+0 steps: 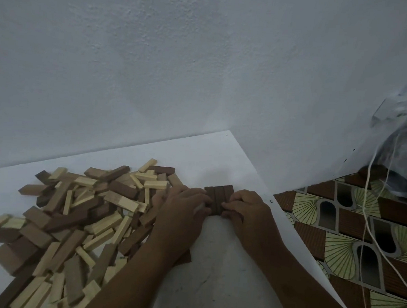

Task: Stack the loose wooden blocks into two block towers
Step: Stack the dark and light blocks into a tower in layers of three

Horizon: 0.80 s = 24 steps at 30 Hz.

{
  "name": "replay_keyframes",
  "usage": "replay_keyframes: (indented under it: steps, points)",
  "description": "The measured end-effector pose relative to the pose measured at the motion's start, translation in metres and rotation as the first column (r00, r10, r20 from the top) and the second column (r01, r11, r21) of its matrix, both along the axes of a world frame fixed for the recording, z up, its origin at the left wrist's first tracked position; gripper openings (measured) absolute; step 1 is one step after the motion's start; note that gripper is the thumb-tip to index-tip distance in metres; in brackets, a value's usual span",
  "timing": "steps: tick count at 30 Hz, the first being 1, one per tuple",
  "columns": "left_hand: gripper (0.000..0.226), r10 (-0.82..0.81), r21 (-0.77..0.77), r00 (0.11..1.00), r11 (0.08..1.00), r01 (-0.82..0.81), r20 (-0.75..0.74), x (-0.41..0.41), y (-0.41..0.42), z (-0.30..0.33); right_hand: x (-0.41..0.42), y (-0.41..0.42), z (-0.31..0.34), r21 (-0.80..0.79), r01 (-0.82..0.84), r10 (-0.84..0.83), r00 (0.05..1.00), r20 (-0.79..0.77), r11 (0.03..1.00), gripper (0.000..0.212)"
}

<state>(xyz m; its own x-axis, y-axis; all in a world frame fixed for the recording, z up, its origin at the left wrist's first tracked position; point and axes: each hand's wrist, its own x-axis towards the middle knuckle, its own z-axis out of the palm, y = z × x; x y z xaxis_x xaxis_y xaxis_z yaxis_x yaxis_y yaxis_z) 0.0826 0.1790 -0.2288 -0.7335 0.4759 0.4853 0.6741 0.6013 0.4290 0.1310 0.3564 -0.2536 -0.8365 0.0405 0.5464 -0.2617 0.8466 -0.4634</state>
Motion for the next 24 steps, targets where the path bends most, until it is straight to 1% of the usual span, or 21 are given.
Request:
replay_keyframes:
  steps: [5,9,12,14,16,18,20,22,24]
  points:
    - [0.009,-0.014,-0.009,1.000,1.000,0.015,0.015,-0.002,-0.001,0.000,0.000,0.001,0.000,0.016,0.000,0.001,1.000,-0.007,1.000,0.012]
    - [0.008,0.007,-0.027,0.999,1.000,-0.006,0.047,-0.001,-0.001,0.000,0.001,0.001,-0.001,0.012,0.012,-0.012,1.000,-0.001,1.000,0.012]
    - [0.016,0.006,-0.043,0.997,0.999,-0.003,0.083,-0.002,-0.002,0.003,0.001,0.000,0.000,0.004,0.015,-0.015,1.000,0.017,1.000,0.013]
    - [0.017,0.032,-0.022,0.995,0.999,-0.030,0.089,-0.003,-0.006,0.008,0.001,0.000,0.001,-0.003,0.015,-0.015,1.000,0.010,1.000,0.012]
    - [0.014,0.074,0.003,0.994,0.997,-0.075,0.081,-0.001,-0.011,0.018,0.003,0.000,0.003,-0.007,0.024,-0.024,1.000,0.002,1.000,0.019]
    - [0.009,0.115,0.059,0.988,0.991,-0.122,0.101,0.002,-0.017,0.032,0.006,-0.001,0.007,-0.015,0.037,-0.037,0.999,-0.013,0.999,0.027]
    - [0.010,0.130,0.187,0.969,0.967,-0.171,0.210,0.009,-0.025,0.050,0.011,-0.002,0.010,-0.015,0.029,-0.030,0.998,-0.060,0.999,0.028]
    - [0.012,0.079,0.318,0.941,0.929,-0.189,0.330,0.018,-0.038,0.068,0.015,-0.006,0.013,0.022,-0.001,0.004,0.991,-0.132,1.000,0.024]
    - [0.012,0.021,0.387,0.938,0.908,-0.163,0.345,0.028,-0.056,0.082,0.019,-0.015,0.015,0.081,-0.064,0.078,0.982,-0.174,0.995,0.018]
